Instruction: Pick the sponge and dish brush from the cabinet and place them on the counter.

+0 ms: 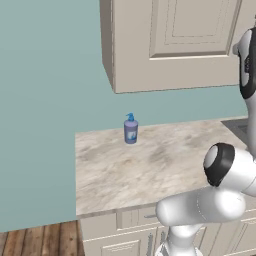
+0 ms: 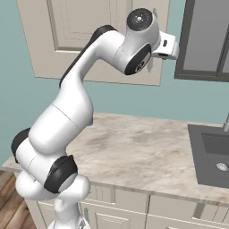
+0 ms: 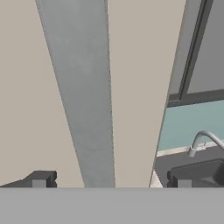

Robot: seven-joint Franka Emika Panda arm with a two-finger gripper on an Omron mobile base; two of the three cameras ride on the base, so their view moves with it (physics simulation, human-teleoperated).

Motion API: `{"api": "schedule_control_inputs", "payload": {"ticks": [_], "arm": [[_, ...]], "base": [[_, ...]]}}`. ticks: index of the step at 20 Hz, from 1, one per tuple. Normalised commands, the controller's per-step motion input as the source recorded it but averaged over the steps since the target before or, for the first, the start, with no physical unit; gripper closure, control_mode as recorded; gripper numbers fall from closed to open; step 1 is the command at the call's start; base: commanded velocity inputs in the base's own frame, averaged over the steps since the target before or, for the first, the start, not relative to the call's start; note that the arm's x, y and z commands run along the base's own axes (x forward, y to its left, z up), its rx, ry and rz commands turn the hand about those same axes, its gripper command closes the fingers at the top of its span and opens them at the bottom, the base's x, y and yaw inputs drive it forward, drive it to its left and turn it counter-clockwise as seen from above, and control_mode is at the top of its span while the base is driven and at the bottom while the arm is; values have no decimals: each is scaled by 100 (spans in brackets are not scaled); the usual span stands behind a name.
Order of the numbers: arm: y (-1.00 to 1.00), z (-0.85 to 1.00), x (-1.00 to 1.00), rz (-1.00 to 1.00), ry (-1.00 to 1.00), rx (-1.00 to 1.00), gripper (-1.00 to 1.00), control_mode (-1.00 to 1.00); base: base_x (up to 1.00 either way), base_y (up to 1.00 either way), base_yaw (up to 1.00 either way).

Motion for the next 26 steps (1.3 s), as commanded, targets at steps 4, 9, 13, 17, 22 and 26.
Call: {"api": "schedule_control_inputs", "payload": {"ticks": [4,9,13,17,22,26], "arm": [[0,-1,3,0,0,0,-100,-100],[0,-5,11,0,0,0,-100,-100],[0,-22,34,0,0,0,-100,-100],[1,-34,52,0,-1,0,-100,-100],[1,-38,64,0,-4,0,-100,-100],[15,-3,5,0,0,0,-100,-100]], "base": [[0,0,0],[0,0,0],[0,0,0],[0,0,0],[0,0,0],[0,0,0]]}}
